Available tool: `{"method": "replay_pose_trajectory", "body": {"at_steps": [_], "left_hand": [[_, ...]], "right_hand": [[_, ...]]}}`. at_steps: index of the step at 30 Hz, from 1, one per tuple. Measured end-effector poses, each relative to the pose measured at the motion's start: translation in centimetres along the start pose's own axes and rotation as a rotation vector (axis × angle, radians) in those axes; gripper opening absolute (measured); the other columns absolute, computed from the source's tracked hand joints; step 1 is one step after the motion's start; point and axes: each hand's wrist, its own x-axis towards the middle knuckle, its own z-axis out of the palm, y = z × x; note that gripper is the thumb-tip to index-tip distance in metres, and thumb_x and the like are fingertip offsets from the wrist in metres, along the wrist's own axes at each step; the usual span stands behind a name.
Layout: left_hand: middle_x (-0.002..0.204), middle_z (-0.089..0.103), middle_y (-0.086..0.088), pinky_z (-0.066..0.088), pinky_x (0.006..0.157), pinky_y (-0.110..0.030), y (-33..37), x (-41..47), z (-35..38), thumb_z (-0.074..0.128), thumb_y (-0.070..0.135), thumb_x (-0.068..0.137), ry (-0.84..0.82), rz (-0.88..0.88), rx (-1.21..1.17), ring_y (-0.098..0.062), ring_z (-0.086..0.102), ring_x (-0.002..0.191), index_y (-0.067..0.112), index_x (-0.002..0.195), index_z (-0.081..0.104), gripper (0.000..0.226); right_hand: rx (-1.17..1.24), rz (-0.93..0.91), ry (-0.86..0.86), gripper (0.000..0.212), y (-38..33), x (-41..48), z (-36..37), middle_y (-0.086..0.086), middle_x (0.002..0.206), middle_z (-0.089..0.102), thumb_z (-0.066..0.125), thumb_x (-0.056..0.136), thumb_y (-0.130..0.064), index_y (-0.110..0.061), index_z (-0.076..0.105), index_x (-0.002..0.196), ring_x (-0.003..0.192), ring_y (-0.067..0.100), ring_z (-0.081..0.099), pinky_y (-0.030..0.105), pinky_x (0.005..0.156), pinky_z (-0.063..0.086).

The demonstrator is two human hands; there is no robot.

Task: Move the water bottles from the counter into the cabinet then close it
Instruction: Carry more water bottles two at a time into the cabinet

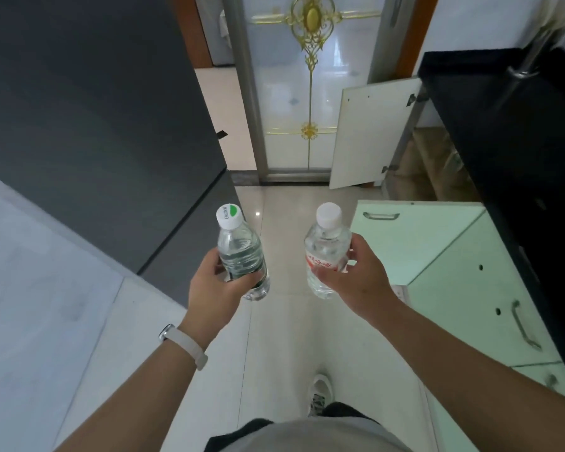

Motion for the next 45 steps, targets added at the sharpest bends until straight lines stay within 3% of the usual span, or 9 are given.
{"method": "replay_pose_trajectory", "body": {"at_steps": [3,8,14,18,25,33,36,41,45], "left_hand": [[0.102,0.073,0.018,0.05,0.085,-0.025,1.0,2.9,1.1,0.09,0.024,0.072,0.001,-0.005,0.004,-0.001,0.066,0.098,0.031,0.111,0.067,0.046],[0.101,0.073,0.016,0.048,0.08,-0.019,3.2,8.1,2.5,0.089,0.023,0.073,-0.025,0.021,-0.002,0.005,0.065,0.092,0.03,0.11,0.067,0.044],[0.103,0.073,0.014,0.051,0.083,-0.023,4.1,15.9,4.5,0.089,0.022,0.072,-0.078,0.043,-0.018,0.001,0.066,0.092,0.027,0.11,0.067,0.045],[0.104,0.073,0.014,0.051,0.083,-0.024,4.1,22.9,5.8,0.09,0.022,0.07,-0.12,0.071,-0.02,-0.004,0.067,0.097,0.028,0.109,0.068,0.046],[0.097,0.071,0.014,0.045,0.068,-0.007,5.2,37.1,6.1,0.091,0.015,0.07,-0.199,0.085,-0.057,0.001,0.065,0.089,0.03,0.099,0.065,0.042],[0.107,0.071,0.015,0.052,0.083,-0.026,6.4,49.1,6.9,0.092,0.026,0.069,-0.323,0.08,-0.038,-0.003,0.065,0.098,0.026,0.119,0.067,0.056],[0.108,0.069,0.017,0.05,0.084,-0.026,7.0,51.3,7.8,0.092,0.027,0.07,-0.365,0.075,-0.039,-0.002,0.063,0.099,0.029,0.12,0.066,0.057],[0.104,0.067,0.021,0.048,0.08,-0.021,8.9,54.1,10.4,0.089,0.021,0.073,-0.454,0.093,-0.024,0.003,0.06,0.097,0.04,0.107,0.062,0.048],[0.102,0.068,0.019,0.045,0.075,-0.016,10.2,56.3,12.9,0.09,0.021,0.072,-0.515,0.102,-0.005,0.005,0.06,0.094,0.033,0.11,0.065,0.047]], "right_hand": [[-0.01,-0.013,0.007,0.051,-0.4,3.6,-1.0,-0.015,0.105,0.062,0.085,0.072,-0.032,-0.037,0.052,0.111,0.099,0.011,0.061,0.029,0.084,0.052],[-0.013,-0.016,0.009,0.046,-1.3,8.9,-1.8,-0.016,0.106,0.062,0.085,0.071,-0.036,-0.043,0.051,0.101,0.098,0.006,0.06,0.036,0.088,0.054],[-0.008,0.038,0.042,0.049,-1.5,15.2,-0.9,-0.018,0.106,0.062,0.086,0.069,-0.038,-0.047,0.051,0.102,0.098,0.003,0.06,0.031,0.087,0.053],[-0.033,0.08,0.085,0.053,-1.8,21.0,0.4,-0.015,0.107,0.063,0.087,0.069,-0.033,-0.038,0.054,0.109,0.098,0.007,0.061,0.03,0.086,0.053],[-0.021,0.169,0.144,0.057,-4.9,31.8,4.0,-0.013,0.113,0.061,0.084,0.075,-0.031,-0.033,0.05,0.121,0.101,0.005,0.06,0.021,0.079,0.046],[0.04,0.136,0.264,0.05,-7.3,39.3,7.2,-0.018,0.11,0.063,0.082,0.076,-0.035,-0.042,0.052,0.115,0.101,0.005,0.063,0.019,0.081,0.05],[0.026,0.143,0.313,0.049,-7.3,40.8,7.1,-0.014,0.111,0.064,0.083,0.076,-0.033,-0.043,0.053,0.113,0.102,0.008,0.063,0.026,0.086,0.053],[0.087,0.175,0.399,0.045,-7.3,43.3,5.9,-0.012,0.105,0.066,0.082,0.077,-0.025,-0.036,0.054,0.111,0.096,0.006,0.064,0.015,0.074,0.048],[0.127,0.2,0.469,0.043,-6.3,45.8,4.6,-0.01,0.103,0.068,0.084,0.075,-0.023,-0.035,0.057,0.106,0.093,0.005,0.066,0.022,0.077,0.052]]}}
